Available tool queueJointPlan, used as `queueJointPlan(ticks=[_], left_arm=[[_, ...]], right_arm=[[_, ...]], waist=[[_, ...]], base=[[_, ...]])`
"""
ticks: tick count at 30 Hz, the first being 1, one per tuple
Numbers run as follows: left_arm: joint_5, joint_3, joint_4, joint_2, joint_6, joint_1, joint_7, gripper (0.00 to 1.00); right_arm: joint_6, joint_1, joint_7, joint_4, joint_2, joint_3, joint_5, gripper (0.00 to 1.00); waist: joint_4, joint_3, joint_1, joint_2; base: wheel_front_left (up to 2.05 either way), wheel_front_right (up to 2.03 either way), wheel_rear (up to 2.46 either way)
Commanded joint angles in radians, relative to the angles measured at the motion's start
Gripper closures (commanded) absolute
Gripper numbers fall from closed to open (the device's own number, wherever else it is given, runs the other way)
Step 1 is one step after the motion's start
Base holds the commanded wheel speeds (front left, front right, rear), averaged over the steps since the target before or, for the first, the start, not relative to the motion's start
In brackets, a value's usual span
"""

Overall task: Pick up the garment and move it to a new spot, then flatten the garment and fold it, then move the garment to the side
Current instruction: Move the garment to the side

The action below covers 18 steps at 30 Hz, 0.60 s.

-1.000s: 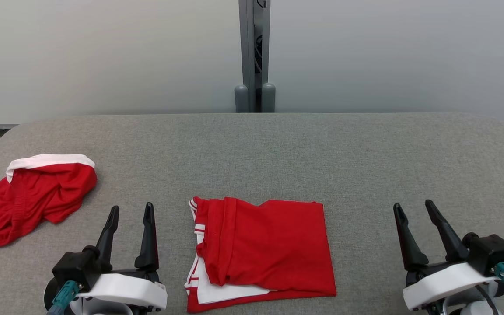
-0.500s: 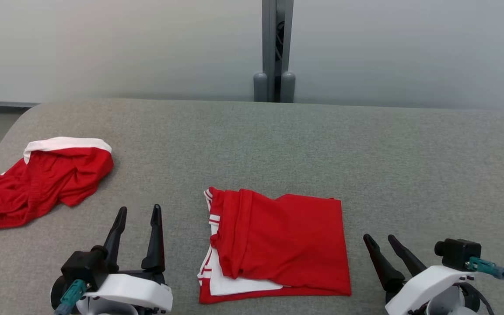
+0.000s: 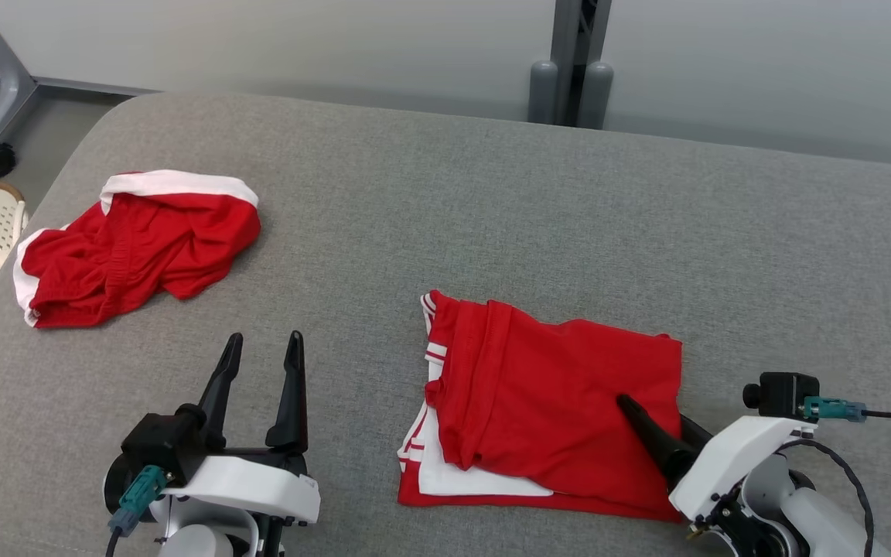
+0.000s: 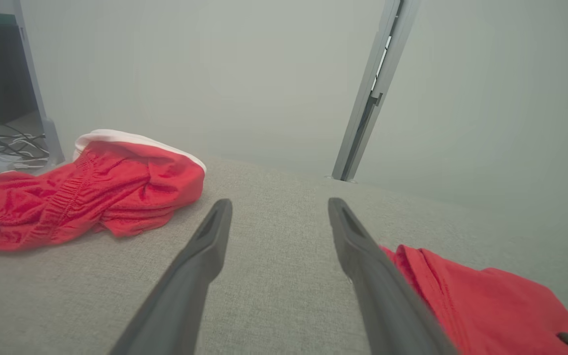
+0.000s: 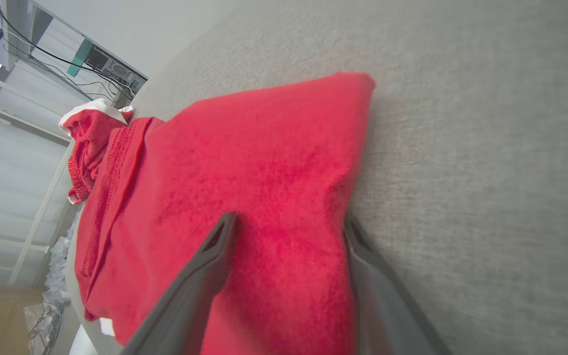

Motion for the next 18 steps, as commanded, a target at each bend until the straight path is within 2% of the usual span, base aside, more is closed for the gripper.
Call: queueJointPlan(ticks=[1,2,3,4,5,11,18], left_arm=[[-0.004,0.001,-0.004,0.003,0.005,-0.023,-0.003,0.0],[-0.002,0.001,-0.003,0.003,0.006,-0.025,-0.003,0.0],[-0.002,0.001,-0.002,0.003,0.007,-0.025,-0.003,0.0],[-0.002,0.001,-0.002,0.003,0.007,-0.025,-0.003,0.0],[0.0,0.001,-0.001,0.003,0.007,-0.023,-0.003,0.0],[0.007,0.001,-0.001,0.003,0.006,-0.031,-0.003,0.0],[0.016,-0.003,-0.011,0.003,0.007,-0.056,-0.003,0.0]], right_arm=[[0.001,-0.005,0.012,0.016,0.001,0.021,0.015,0.0],[0.0,-0.015,0.009,0.024,0.002,0.04,0.036,0.57],[0.0,-0.022,0.006,0.027,0.002,0.051,0.042,0.76],[0.0,-0.022,0.006,0.027,0.002,0.051,0.042,0.76],[0.0,-0.036,-0.005,0.038,-0.007,0.071,0.046,1.0],[0.0,-0.082,-0.026,0.061,-0.047,0.123,0.045,1.0],[-0.002,-0.187,0.0,0.077,-0.166,0.28,-0.07,1.0]], waist=[[0.012,0.011,0.0,0.0],[0.017,0.015,0.0,0.0],[0.018,0.017,0.0,0.0],[0.018,0.017,0.0,0.0],[0.019,0.02,0.0,0.0],[0.0,0.029,0.0,0.0],[-0.082,0.075,0.0,0.0]], base=[[0.0,0.0,0.0],[0.0,0.0,0.0],[0.0,0.0,0.0],[0.0,0.0,0.0],[0.0,0.0,0.0],[0.0,0.0,0.0],[0.0,0.0,0.0]])
